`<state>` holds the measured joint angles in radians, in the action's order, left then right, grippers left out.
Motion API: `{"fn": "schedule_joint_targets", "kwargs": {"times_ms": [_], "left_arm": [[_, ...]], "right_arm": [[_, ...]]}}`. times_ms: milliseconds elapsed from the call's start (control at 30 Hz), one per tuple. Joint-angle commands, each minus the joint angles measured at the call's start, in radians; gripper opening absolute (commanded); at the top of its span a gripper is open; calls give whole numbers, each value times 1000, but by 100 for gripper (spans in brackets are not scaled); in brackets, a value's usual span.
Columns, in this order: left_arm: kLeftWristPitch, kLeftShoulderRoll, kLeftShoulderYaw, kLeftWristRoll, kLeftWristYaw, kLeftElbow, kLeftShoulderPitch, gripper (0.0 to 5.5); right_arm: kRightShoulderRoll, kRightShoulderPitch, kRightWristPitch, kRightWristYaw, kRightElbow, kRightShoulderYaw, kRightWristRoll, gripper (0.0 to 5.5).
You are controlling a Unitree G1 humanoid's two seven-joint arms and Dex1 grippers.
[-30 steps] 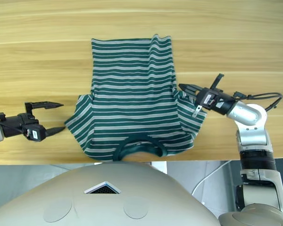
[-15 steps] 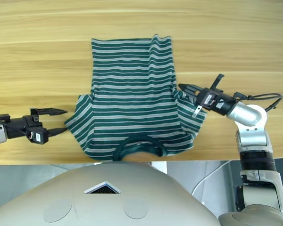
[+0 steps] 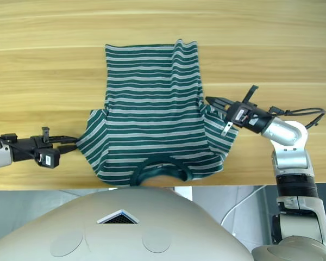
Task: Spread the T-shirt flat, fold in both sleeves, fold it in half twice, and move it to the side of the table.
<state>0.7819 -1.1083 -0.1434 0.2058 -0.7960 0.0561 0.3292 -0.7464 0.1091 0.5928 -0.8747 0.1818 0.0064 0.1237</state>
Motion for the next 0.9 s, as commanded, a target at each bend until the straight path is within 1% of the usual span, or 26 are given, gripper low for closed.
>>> {"fn": "schedule_joint_targets", "kwargs": {"times_ms": [33,67,133,533,667,800,900], "left_arm": [[-6,5,-8,4,-5,-6,-8,40],[-5,7,-9,4,-5,-5,-10,16],[0,12,-13,2,-4,-5,-12,2],[19,-14,45,-71,-5,-100,18,2],[30,-21,83,-90,2,-121,39,2],[40,-25,106,-103,-1,-144,34,2],[42,-13,98,-105,-5,-180,2,2]], "right_arm": [[-5,2,0,-2,-5,-4,-2,0],[-5,1,1,-2,-3,-4,-2,0],[-5,0,2,-3,-1,-4,0,0],[-4,7,13,-7,5,-4,6,0],[-1,8,15,-7,9,0,6,0],[0,13,14,-5,4,0,6,0],[3,15,14,-3,2,1,6,0]]}}
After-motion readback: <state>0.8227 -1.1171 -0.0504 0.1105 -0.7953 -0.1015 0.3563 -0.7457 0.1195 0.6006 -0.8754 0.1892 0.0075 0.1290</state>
